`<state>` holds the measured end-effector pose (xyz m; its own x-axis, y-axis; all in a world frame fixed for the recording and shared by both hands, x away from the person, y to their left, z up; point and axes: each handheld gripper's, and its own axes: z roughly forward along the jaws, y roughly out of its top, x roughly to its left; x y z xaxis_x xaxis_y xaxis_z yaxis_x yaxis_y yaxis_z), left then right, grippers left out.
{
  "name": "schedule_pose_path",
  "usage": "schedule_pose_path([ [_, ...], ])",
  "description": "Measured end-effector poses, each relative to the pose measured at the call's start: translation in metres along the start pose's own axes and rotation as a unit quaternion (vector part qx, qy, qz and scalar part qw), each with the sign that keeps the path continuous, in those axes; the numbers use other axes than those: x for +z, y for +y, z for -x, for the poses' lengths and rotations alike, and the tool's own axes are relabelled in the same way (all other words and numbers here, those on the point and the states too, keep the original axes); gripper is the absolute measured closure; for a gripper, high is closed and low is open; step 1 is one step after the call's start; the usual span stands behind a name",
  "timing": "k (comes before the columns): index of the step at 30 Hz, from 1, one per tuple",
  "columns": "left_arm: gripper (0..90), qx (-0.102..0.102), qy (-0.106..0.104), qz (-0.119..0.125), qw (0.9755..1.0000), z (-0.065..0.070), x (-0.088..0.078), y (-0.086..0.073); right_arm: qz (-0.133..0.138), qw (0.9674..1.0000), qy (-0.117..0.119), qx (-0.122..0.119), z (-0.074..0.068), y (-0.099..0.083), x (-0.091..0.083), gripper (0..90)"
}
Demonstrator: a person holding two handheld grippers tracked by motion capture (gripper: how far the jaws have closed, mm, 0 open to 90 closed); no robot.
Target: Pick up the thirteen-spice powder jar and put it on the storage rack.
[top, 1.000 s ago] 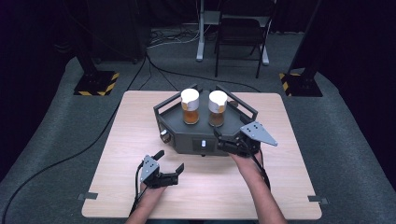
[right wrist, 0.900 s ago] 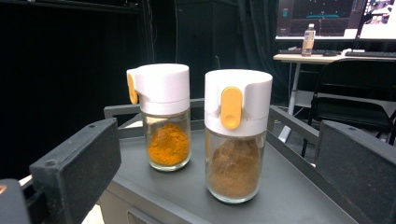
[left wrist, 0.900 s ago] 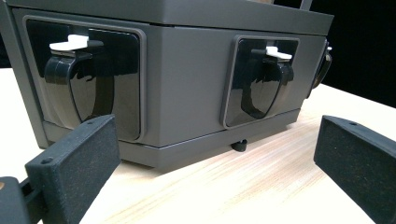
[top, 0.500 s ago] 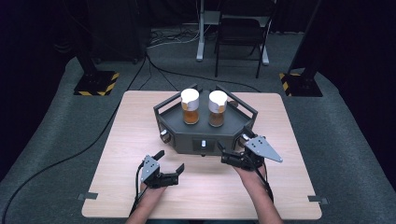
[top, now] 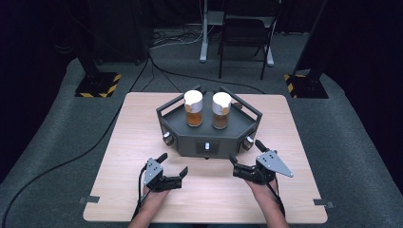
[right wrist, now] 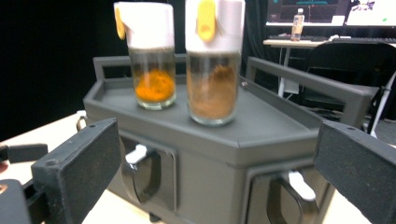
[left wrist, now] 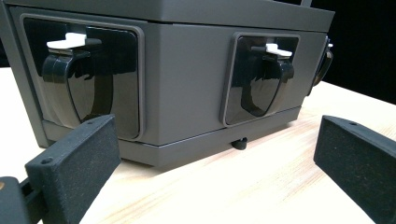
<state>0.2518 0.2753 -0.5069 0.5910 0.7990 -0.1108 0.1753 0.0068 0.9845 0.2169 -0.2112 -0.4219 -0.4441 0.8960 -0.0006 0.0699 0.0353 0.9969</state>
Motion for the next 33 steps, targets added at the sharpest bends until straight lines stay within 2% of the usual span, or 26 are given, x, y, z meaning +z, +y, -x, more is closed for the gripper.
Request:
schedule_pose_path([
  [3,0.2,0.001,0.000,-0.001,1.0000,0.000,0.000,0.000,-0.004,1.0000,-0.006,0.005,0.002,-0.009,-0.004,0.8],
  [6,0.2,0.000,-0.002,0.000,1.0000,0.000,0.000,0.000,0.005,0.9999,-0.010,-0.004,0.004,-0.022,-0.010,1.1],
  [9,0.2,-0.001,-0.003,0.001,1.0000,-0.001,0.000,0.000,0.004,0.9999,-0.011,0.004,0.006,-0.029,-0.013,1.1],
  [21,0.2,-0.001,-0.002,-0.001,1.0000,-0.001,0.000,0.000,-0.026,0.9994,-0.022,0.003,0.010,-0.047,-0.014,0.9],
  [33,0.2,-0.001,-0.001,-0.002,1.0000,0.000,0.000,0.001,-0.049,0.9981,-0.034,0.017,0.015,-0.064,-0.013,0.9],
])
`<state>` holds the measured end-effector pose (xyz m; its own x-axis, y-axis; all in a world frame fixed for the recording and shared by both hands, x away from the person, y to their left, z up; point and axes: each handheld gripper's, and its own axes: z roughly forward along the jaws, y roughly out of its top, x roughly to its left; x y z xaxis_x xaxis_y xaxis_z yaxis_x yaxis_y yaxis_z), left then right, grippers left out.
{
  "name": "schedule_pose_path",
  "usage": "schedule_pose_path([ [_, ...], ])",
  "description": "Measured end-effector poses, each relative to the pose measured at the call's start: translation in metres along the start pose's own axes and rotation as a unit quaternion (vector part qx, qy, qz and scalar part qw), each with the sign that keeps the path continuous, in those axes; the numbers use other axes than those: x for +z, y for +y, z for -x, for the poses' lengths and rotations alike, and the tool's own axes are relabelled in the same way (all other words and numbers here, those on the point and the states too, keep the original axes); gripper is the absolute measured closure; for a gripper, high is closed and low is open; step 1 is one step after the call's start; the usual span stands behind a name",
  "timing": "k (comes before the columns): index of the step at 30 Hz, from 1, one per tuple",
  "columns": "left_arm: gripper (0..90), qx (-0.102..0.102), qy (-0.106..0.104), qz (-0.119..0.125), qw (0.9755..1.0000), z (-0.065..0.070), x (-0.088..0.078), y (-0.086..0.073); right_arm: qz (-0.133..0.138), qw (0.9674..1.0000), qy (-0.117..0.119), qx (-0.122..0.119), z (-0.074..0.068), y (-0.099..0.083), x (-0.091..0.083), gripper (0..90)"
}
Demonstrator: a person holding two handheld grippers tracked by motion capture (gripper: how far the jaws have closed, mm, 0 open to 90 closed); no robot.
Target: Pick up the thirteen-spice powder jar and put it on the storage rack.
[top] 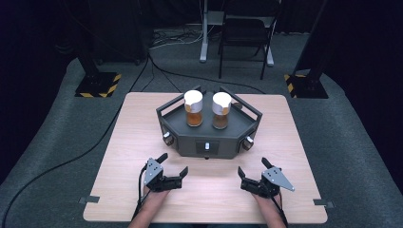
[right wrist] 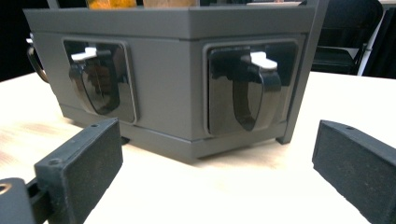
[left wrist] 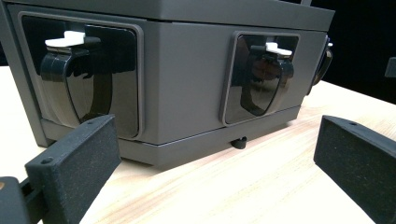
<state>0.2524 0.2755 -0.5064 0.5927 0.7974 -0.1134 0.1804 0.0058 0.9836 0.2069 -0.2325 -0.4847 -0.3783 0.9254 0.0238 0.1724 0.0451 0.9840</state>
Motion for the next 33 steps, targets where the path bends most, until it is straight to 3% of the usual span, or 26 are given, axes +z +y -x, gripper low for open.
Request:
schedule_pose_path([
  [20,0.2,0.001,-0.001,-0.001,1.0000,-0.0002,0.0003,0.0002,-0.024,0.9997,0.001,0.001,0.0022,-0.0085,0.0018,0.8],
  [33,0.2,0.002,-0.002,0.000,1.0000,-0.0003,0.0005,0.0000,-0.024,0.9997,0.000,0.007,0.0026,-0.0084,0.0016,0.9],
])
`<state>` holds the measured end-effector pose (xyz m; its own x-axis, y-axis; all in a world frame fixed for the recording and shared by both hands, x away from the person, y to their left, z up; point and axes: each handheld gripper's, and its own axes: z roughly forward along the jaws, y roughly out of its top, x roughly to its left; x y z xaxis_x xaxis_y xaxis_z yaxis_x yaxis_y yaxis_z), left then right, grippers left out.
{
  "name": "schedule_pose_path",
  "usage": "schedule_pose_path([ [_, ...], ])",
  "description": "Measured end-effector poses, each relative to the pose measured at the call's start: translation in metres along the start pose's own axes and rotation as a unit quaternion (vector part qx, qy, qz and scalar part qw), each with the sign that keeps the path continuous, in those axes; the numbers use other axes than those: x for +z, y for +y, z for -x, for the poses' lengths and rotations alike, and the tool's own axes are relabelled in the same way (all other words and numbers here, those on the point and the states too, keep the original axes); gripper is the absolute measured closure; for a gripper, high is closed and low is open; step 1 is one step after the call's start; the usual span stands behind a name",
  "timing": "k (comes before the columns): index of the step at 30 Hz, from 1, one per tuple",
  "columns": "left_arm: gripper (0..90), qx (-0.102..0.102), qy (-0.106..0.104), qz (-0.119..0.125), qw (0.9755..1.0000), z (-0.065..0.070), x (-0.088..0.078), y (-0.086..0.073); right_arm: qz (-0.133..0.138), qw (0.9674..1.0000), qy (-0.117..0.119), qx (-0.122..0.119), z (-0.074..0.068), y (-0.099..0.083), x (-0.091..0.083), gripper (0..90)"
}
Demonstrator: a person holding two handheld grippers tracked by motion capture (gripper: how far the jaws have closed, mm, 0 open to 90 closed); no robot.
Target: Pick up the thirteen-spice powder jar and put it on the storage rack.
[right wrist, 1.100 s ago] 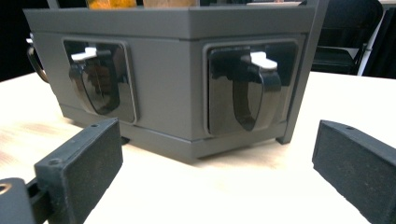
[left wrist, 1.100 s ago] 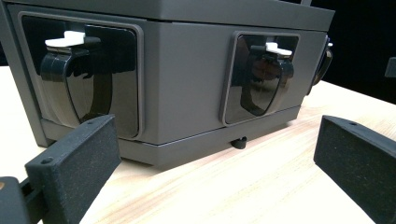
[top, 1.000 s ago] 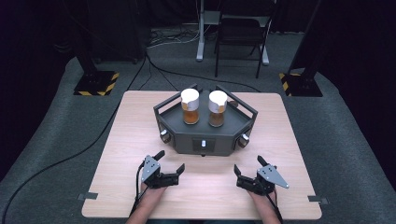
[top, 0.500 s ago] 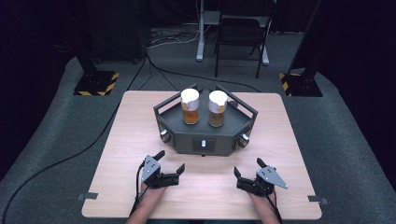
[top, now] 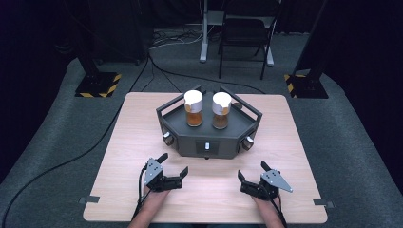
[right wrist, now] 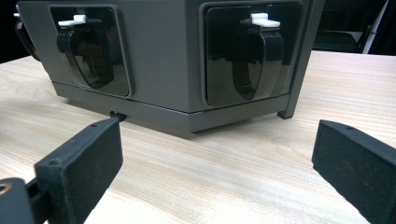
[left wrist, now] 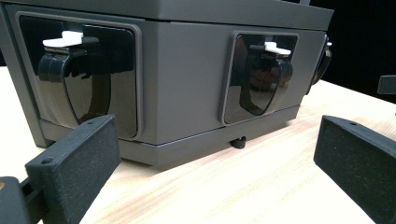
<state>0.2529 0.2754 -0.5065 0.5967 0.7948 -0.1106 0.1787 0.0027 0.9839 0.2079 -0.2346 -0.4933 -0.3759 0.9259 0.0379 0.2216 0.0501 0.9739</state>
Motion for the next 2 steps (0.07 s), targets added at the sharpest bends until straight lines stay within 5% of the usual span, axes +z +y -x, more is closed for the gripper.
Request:
schedule_pose_path([
  [2,0.2,0.000,0.000,0.000,1.0000,0.0001,0.0000,0.0000,0.000,1.0000,-0.001,-0.001,-0.0001,-0.0001,0.0000,0.9],
])
